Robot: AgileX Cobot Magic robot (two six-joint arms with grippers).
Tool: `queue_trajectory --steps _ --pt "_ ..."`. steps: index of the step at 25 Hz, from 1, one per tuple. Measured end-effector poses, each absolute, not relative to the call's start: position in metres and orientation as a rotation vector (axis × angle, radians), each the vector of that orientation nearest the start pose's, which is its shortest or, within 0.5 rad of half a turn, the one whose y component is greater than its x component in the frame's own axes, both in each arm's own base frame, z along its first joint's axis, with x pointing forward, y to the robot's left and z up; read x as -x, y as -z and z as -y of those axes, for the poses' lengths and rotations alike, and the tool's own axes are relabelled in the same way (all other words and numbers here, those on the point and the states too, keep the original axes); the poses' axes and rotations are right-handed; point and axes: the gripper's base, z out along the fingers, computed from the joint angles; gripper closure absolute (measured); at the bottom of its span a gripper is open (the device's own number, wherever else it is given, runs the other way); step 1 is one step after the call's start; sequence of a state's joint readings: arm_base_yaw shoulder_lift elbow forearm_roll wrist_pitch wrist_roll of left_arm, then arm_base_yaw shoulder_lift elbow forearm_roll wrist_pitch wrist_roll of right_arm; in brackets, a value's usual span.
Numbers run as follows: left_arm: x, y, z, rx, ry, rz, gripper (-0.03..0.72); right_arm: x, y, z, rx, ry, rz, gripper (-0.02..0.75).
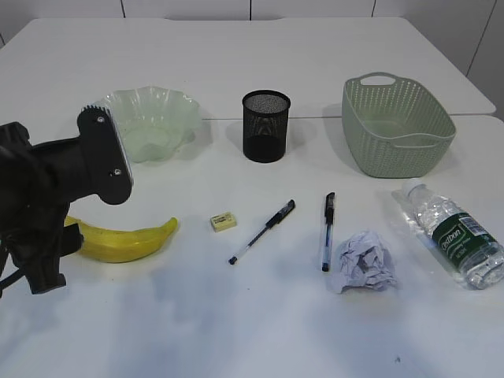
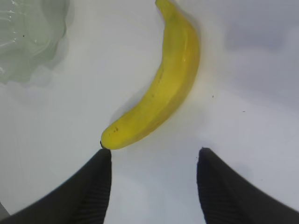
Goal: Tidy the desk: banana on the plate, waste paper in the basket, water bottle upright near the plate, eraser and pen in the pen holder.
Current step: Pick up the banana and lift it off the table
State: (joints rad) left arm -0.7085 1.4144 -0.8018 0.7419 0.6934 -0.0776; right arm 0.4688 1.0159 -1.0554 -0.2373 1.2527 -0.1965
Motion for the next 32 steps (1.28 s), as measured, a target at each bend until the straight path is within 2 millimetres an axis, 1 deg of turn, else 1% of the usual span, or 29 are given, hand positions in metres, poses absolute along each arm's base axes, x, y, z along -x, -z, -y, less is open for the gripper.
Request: queue_trajectory --steps 4,8,11,14,18,32 --pt "-0.237 -0.217 0.137 -1.407 -0.567 -2.164 0.278 -0.160 -0.357 -0.058 0.898 0.243 -2.504 0.308" --pt "-0.246 -0.203 0.139 -1.506 -0.645 -2.120 0.277 -0.161 -0.358 -0.056 0.899 0.276 -2.497 0.308" --pt "-0.252 -0.188 0.141 -1.594 -0.703 -2.091 0.276 -0.161 -0.358 -0.055 0.900 0.285 -2.495 0.308" --pt "-0.257 -0.181 0.143 -1.662 -0.752 -2.040 0.276 -0.161 -0.358 -0.055 0.900 0.289 -2.494 0.308" --pt "-0.260 -0.183 0.145 -1.707 -0.782 -1.960 0.276 -0.161 -0.358 -0.055 0.897 0.289 -2.495 0.308" --pt "-0.259 -0.184 0.141 -1.710 -0.853 -1.979 0.276 -0.161 -0.358 -0.055 0.897 0.291 -2.494 0.308"
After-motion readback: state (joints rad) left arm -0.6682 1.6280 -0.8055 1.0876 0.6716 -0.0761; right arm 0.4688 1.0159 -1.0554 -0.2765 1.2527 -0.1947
